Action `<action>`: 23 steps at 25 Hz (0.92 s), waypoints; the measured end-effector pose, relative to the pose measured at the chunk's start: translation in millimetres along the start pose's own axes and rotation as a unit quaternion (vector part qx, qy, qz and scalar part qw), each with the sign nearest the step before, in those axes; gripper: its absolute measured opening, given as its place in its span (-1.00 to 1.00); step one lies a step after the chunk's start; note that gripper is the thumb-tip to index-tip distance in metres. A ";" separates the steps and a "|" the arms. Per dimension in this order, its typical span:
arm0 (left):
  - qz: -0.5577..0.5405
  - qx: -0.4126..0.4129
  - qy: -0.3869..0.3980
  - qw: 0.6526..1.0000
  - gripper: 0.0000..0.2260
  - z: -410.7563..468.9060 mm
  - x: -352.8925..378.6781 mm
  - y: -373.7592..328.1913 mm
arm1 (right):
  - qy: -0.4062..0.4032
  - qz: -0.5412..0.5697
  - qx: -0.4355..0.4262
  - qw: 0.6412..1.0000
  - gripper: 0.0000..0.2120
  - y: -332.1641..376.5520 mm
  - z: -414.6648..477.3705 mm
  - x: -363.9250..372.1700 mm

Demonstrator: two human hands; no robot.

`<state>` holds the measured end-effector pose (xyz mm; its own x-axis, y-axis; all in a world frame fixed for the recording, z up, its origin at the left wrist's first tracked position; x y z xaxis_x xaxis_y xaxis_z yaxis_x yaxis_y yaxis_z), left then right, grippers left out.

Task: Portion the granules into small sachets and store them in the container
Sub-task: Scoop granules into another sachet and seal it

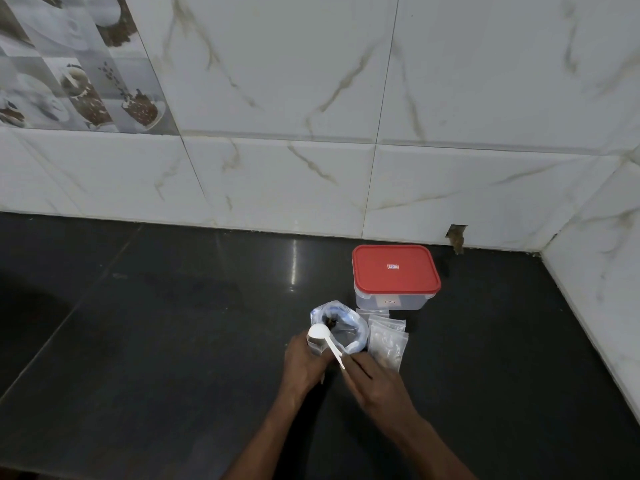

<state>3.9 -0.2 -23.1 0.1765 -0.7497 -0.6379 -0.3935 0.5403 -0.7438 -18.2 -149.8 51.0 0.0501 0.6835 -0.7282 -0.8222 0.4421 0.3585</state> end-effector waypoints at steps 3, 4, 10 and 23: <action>0.004 -0.004 0.002 1.000 -0.77 -0.1 0.7 0.7 | -0.007 0.062 0.038 0.997 -0.84 -6.3 2.4 -6.5; 0.001 -0.013 0.001 1.000 -0.76 -0.1 0.9 3.0 | -0.019 0.082 0.063 0.994 -0.84 -11.3 3.3 -8.4; 0.018 -0.018 0.003 1.000 -0.78 2.3 2.8 6.8 | -0.099 0.365 0.349 0.857 -0.91 -52.4 0.0 -6.3; 0.034 0.025 -0.036 0.998 -0.89 -14.1 -10.4 -16.6 | -0.057 0.163 0.373 0.911 -0.84 -67.3 15.2 -16.8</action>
<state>-4.2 -6.8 -1.3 0.2158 -0.6827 -0.6981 -0.3613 0.6083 -0.7067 44.9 -182.2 48.0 -0.0349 0.8866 -0.4611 -0.1908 0.4470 0.8739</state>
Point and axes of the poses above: each hand's wrist, its own z-axis towards the middle knuckle, its own x-axis out of the palm, y = z × x, the point moved 9 cm from there along z, towards the middle knuckle, and after that the axes turned 15 degrees about z, right-handed, at the moved point
